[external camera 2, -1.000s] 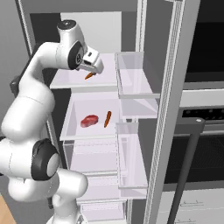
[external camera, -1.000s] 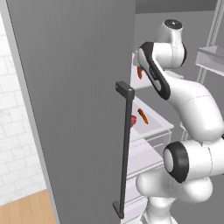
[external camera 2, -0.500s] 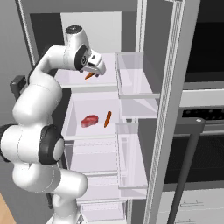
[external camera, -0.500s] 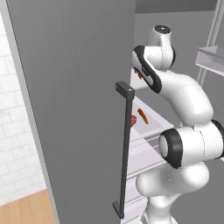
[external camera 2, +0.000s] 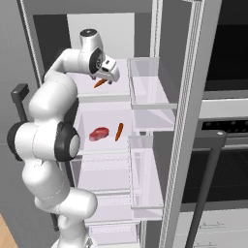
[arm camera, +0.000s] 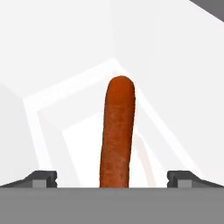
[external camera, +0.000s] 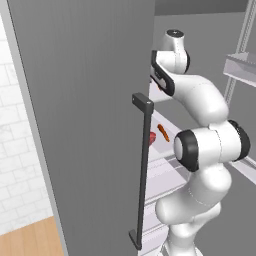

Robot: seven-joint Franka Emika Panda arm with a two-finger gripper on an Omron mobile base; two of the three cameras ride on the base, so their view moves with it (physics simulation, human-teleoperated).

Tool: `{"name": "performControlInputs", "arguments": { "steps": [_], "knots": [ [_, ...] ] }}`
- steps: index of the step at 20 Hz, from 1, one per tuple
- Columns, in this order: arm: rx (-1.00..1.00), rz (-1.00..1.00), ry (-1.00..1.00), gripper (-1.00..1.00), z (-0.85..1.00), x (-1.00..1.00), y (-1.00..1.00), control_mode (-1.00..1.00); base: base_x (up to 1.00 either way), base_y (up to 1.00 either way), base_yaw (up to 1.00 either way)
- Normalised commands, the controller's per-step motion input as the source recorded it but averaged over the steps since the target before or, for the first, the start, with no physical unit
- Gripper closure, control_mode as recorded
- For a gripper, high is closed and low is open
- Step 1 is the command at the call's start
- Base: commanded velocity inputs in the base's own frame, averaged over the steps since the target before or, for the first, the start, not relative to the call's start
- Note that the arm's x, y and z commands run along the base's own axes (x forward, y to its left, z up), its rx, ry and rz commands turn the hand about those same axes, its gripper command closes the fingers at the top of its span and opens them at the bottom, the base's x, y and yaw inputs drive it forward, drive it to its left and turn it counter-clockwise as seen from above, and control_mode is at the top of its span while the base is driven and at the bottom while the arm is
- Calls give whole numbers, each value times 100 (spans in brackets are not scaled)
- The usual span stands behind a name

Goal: Place one carrot and one steak in each tupperware on the nearby counter, to pack two identical lunches.

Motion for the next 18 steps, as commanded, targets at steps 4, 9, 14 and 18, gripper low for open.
{"name": "performControlInputs", "arguments": {
  "steps": [4, 9, 14, 18],
  "knots": [
    [0, 0, 4, -100, -21, 51, 0, -100, 0, 0, 0],
    [0, 0, 0, 100, -27, 16, 1, -100, 0, 0, 0],
    [0, 0, 0, 100, -30, 0, 0, -100, 0, 0, 0],
    [0, 0, 0, 100, -18, 0, 0, -100, 0, 0, 0]
  ]
}}
